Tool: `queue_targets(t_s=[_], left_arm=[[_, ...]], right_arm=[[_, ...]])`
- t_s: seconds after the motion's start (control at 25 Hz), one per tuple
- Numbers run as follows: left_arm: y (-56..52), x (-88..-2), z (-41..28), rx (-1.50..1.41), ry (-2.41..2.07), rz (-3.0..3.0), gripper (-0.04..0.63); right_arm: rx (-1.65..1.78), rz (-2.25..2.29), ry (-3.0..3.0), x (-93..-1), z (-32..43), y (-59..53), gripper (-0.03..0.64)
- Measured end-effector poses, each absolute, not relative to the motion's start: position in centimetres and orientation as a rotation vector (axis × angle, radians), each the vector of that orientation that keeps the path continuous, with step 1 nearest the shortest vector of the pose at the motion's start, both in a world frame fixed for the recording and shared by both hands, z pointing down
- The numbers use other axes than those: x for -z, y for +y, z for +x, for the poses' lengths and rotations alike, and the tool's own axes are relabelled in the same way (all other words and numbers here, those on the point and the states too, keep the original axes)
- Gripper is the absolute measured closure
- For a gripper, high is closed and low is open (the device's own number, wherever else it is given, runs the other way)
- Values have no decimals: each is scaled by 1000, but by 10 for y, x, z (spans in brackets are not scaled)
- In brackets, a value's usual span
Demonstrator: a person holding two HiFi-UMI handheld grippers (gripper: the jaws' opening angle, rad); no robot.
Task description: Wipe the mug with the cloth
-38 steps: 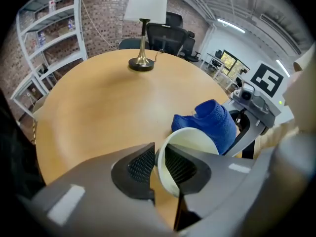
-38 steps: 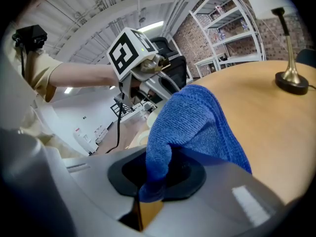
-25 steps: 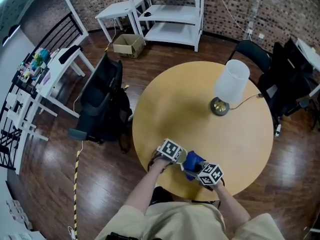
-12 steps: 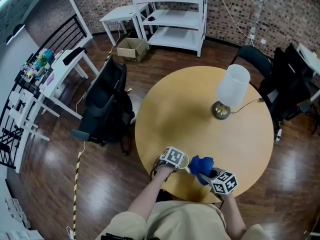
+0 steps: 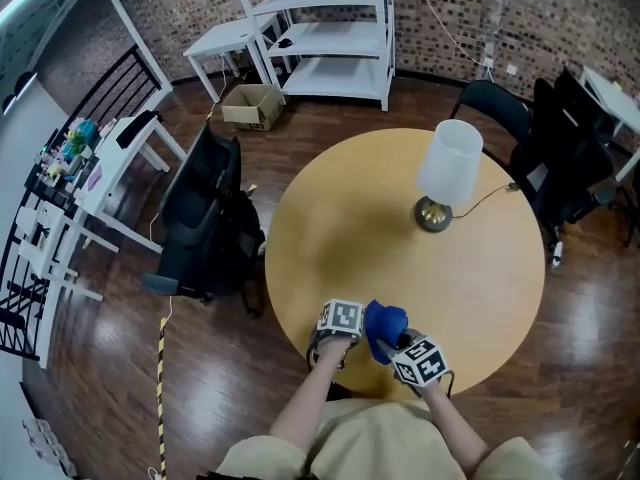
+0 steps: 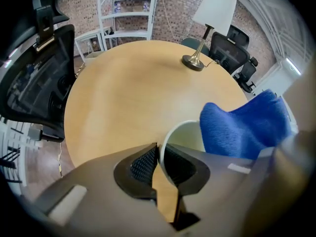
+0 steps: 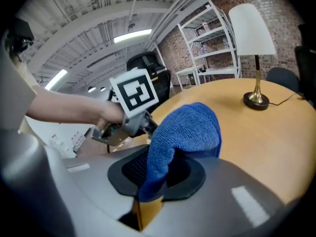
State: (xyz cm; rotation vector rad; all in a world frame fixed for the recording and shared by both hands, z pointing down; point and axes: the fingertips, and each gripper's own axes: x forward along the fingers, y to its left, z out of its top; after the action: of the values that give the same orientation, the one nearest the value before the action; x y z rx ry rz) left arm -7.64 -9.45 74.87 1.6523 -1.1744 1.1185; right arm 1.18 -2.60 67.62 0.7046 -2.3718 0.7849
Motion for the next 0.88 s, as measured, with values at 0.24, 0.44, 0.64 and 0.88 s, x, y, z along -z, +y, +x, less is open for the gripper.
queue_targets(t_s=[0.24,0.44,0.64,0.88], left_arm=[[-94,-750,-75,-1116,-1167,1660,563],[-95,-748,-76,-1124,-1168,1662,563],[-93,-749,-74,-1123,-1160,1664,561],[-92,-748,-79,-1127,-1155,1653,566]], right_arm=[[-817,723,-2293,-704,18,-18,565],[-880,749,-2265,-708,26,-17,565],[-946,823,-2136,-730,52,-9,565],[-1140,869,-2164,-763,48,-16,566]])
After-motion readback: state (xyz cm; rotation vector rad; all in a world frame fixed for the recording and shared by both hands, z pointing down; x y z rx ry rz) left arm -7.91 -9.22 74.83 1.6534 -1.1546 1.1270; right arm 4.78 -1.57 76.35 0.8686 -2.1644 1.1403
